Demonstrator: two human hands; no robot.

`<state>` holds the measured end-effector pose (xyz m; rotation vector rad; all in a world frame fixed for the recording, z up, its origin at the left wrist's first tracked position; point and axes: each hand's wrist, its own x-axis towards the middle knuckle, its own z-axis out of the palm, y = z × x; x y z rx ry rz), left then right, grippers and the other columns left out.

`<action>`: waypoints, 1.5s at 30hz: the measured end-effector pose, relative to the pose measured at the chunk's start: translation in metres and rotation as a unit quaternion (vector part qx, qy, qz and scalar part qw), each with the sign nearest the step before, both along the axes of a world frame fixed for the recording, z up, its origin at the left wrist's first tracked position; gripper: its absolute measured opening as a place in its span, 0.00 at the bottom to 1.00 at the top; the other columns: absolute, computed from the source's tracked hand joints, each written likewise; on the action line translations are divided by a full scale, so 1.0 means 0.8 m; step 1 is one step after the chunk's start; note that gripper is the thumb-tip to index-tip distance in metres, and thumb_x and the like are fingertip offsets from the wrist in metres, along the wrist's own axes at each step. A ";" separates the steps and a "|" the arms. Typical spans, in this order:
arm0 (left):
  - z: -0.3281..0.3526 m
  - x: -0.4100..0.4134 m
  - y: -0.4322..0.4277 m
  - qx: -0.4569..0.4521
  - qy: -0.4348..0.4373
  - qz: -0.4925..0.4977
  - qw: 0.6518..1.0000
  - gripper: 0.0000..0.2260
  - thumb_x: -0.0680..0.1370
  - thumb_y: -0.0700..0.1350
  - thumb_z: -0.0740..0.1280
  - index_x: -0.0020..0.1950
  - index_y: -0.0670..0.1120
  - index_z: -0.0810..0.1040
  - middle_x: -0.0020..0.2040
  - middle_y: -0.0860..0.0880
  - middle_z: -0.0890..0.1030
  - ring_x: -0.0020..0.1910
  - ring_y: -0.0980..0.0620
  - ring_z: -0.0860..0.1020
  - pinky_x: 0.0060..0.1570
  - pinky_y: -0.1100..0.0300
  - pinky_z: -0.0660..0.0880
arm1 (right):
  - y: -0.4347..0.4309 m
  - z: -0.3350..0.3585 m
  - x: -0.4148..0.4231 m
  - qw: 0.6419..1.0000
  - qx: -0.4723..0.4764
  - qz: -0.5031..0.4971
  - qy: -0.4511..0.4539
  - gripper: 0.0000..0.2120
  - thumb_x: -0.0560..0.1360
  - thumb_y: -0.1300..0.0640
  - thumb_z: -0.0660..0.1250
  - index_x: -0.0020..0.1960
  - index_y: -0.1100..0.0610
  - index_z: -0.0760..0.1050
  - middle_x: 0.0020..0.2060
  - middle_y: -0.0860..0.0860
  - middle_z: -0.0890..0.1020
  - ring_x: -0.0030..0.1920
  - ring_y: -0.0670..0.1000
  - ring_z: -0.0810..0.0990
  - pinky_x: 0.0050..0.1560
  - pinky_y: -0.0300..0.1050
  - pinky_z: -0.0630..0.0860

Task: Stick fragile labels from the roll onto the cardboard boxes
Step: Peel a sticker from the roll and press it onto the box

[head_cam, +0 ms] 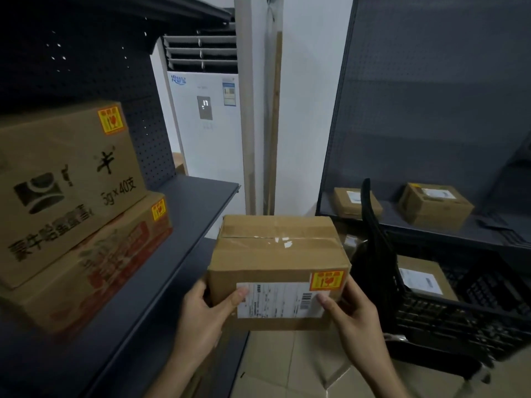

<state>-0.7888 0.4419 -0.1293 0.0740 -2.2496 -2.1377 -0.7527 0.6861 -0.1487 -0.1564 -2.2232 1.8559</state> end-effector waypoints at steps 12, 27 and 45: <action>0.011 -0.254 0.003 0.009 0.045 0.014 0.999 0.16 0.67 0.47 0.77 0.53 0.48 0.81 0.47 0.54 0.86 0.46 0.57 0.84 0.39 0.66 0.79 | -0.002 0.034 -0.258 0.999 0.027 0.006 0.026 0.17 0.74 0.54 0.70 0.63 0.49 0.77 0.53 0.40 0.84 0.56 0.40 0.82 0.59 0.49 0.80; 0.014 -0.454 0.038 -0.014 0.035 0.171 0.985 0.14 0.70 0.46 0.77 0.54 0.53 0.81 0.47 0.57 0.86 0.45 0.58 0.84 0.39 0.63 0.81 | 0.033 0.028 -0.556 0.982 0.014 0.180 0.054 0.14 0.78 0.54 0.68 0.62 0.42 0.76 0.55 0.39 0.84 0.59 0.40 0.80 0.58 0.45 0.78; 0.008 -0.443 -0.033 -0.065 0.075 0.475 0.874 0.23 0.77 0.47 0.71 0.72 0.53 0.72 0.59 0.60 0.82 0.59 0.63 0.79 0.60 0.61 0.77 | -0.169 0.026 -0.749 0.865 0.005 0.497 0.067 0.11 0.78 0.61 0.66 0.59 0.52 0.77 0.50 0.35 0.84 0.53 0.37 0.82 0.47 0.31 0.78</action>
